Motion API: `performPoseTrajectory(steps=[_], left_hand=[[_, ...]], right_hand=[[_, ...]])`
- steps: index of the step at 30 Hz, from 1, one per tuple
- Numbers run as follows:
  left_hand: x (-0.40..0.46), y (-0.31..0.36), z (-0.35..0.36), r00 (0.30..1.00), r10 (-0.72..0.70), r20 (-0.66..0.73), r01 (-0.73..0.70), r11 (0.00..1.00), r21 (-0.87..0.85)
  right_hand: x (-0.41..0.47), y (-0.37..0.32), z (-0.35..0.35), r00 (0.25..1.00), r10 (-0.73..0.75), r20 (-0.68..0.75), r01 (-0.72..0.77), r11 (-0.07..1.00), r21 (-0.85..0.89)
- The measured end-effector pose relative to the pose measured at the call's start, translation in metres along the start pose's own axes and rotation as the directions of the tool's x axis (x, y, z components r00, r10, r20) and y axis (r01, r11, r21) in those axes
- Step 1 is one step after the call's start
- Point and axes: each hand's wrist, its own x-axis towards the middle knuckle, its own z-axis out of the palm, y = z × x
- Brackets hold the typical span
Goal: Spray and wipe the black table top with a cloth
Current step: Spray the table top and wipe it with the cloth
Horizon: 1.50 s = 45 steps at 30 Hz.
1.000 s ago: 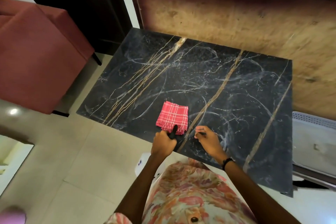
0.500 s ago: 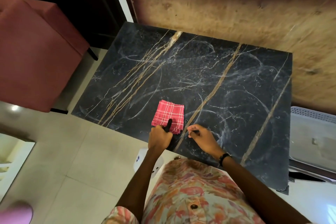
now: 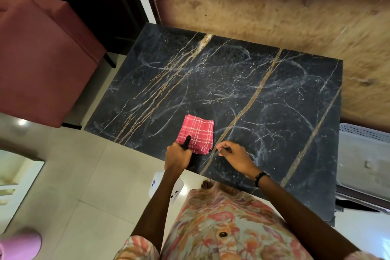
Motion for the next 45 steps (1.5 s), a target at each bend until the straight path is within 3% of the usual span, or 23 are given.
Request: performPoseTrajectory(steps=[13,20,30,35,45], left_hand=[[-0.004,-0.014,0.005,0.999,-0.044,-0.026,0.045,0.999,0.016],[0.003,0.009,0.003,0.998,0.021,-0.054,-0.022,1.0,-0.013],[0.004,0.033,0.011,0.996,0.07,0.057,-0.072,0.997,0.022],[-0.006,0.025,0.022,0.981,0.081,0.178,-0.096,0.992,0.078],[-0.012,0.002,0.016,0.993,0.098,0.059,-0.104,0.989,0.103]], right_hand=[[-0.002,0.0,-0.004,1.0,-0.017,0.012,0.017,1.0,-0.003],[-0.005,0.001,-0.006,0.999,-0.033,0.007,0.033,0.999,-0.013],[-0.005,0.002,-0.005,0.999,-0.046,0.018,0.047,0.999,-0.011],[-0.004,0.002,-0.008,0.999,-0.04,0.001,0.04,0.999,0.004],[0.013,-0.01,-0.001,0.999,-0.021,-0.026,0.019,0.997,-0.07]])
